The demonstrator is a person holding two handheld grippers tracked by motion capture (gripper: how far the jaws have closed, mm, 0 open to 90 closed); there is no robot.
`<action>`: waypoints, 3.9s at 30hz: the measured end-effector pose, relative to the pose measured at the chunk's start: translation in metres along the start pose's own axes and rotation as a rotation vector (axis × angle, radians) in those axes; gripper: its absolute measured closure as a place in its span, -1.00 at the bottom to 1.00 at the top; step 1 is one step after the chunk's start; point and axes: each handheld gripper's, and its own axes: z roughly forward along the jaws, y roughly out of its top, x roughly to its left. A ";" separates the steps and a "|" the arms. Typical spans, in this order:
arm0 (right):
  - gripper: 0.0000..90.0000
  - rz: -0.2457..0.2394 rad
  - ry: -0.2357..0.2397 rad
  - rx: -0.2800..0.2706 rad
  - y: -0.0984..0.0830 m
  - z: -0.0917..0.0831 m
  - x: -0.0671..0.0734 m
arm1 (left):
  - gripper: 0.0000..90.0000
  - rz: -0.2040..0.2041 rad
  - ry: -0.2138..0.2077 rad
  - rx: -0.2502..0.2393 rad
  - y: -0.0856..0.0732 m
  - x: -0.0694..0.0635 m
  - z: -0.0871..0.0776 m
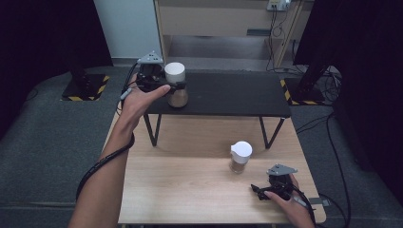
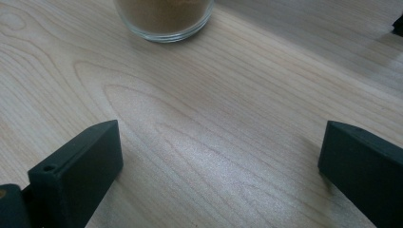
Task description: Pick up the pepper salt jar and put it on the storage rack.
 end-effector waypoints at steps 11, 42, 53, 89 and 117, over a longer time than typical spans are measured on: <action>-0.96 -0.004 0.001 -0.001 0.000 0.000 0.000 | -0.96 0.050 0.099 -0.013 -0.023 -0.026 -0.036; -0.96 0.008 -0.009 0.002 0.000 -0.001 0.003 | -0.94 0.030 0.033 0.112 -0.175 -0.129 -0.006; -0.95 0.011 -0.015 0.002 -0.001 -0.001 0.004 | -0.94 0.007 0.015 0.185 -0.202 -0.138 0.001; -0.95 0.022 -0.019 0.001 -0.004 -0.004 0.008 | -0.95 -0.127 0.150 0.256 -0.256 -0.116 -0.036; -0.96 0.017 -0.012 0.003 -0.003 -0.004 0.007 | -1.00 -0.132 0.227 0.362 -0.253 -0.118 -0.024</action>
